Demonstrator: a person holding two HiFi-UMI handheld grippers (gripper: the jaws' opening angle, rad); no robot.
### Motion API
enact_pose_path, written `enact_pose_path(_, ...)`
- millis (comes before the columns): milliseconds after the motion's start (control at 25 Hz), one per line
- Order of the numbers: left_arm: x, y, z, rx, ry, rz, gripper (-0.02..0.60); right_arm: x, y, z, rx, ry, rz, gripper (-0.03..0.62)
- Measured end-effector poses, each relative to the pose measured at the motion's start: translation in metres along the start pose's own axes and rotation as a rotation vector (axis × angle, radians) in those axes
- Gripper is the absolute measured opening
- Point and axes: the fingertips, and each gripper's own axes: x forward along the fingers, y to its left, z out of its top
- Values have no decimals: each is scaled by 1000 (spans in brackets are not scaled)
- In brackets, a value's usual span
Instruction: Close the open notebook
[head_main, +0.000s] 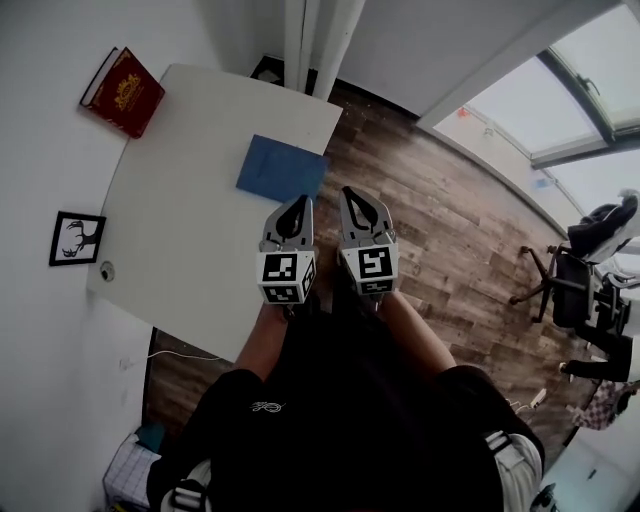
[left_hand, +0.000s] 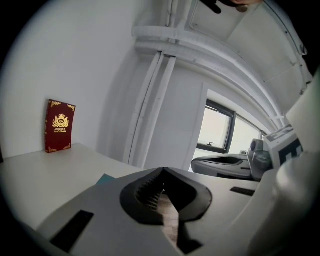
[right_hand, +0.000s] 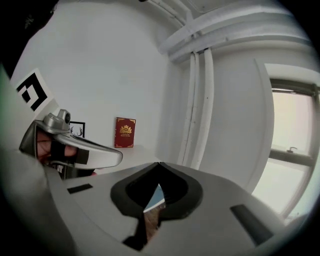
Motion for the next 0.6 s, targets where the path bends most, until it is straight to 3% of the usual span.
enact_pose_path(360, -25, -57, 13, 90, -67, -1, 3, -69, -19, 33, 29, -103, 17, 21)
enact_pose_path(600, -27, -134, -3, 78, -54, -47, 3, -130, -33, 32, 14, -135, 30, 21)
